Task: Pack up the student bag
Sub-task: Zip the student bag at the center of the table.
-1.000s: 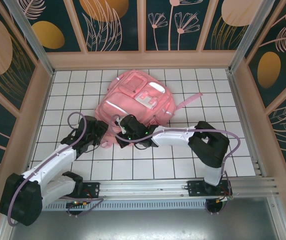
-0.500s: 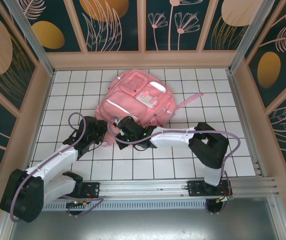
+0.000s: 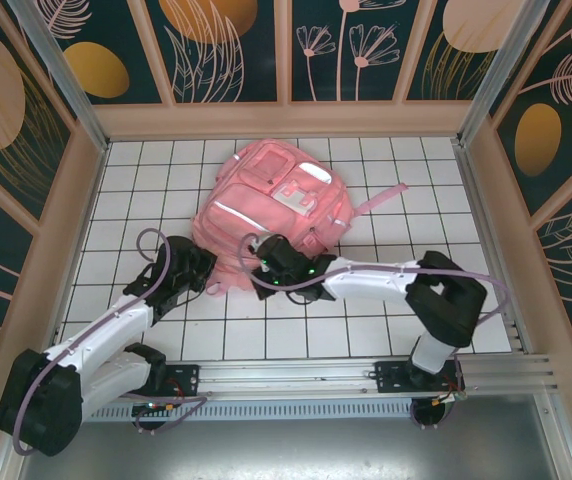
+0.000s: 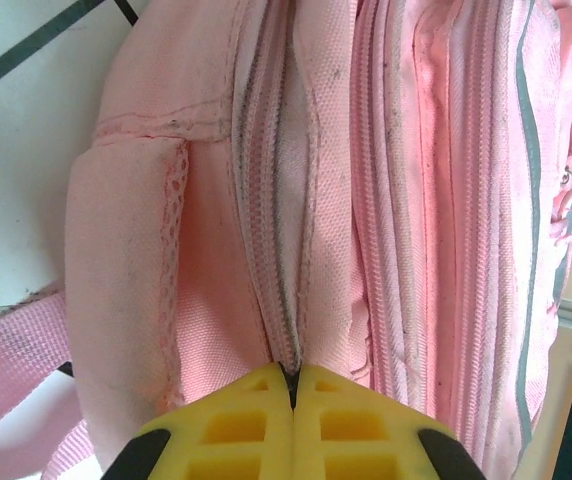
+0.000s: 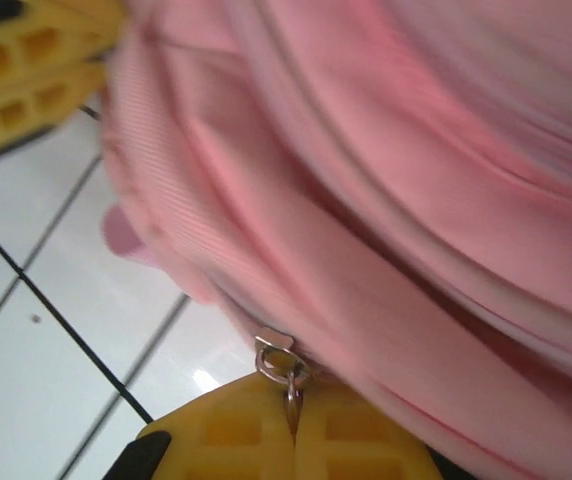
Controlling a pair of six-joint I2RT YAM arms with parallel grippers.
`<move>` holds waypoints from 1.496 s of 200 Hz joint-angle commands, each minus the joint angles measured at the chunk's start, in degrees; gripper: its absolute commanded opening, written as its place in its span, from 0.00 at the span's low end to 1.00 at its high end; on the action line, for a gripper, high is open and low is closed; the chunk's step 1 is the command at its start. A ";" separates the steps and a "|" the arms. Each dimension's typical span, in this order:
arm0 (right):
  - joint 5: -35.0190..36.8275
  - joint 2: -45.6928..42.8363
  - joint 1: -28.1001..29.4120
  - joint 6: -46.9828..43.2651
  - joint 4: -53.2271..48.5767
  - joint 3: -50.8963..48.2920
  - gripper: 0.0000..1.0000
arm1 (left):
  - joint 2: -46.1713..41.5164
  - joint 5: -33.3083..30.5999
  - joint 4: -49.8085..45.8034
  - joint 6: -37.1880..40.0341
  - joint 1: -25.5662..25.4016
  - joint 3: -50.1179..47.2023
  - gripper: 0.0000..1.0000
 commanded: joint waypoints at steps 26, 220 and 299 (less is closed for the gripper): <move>3.11 -8.77 -4.83 1.26 -4.95 -7.24 0.00 | -0.66 -7.25 -6.33 2.07 1.14 -0.27 0.00; 6.55 -12.69 -36.91 4.33 -4.89 -15.86 0.00 | -0.89 -7.86 -13.71 10.48 6.85 6.68 0.00; 11.01 -18.78 -36.21 3.23 -13.09 -5.77 0.63 | 2.37 -2.71 -11.67 18.20 6.81 12.68 0.56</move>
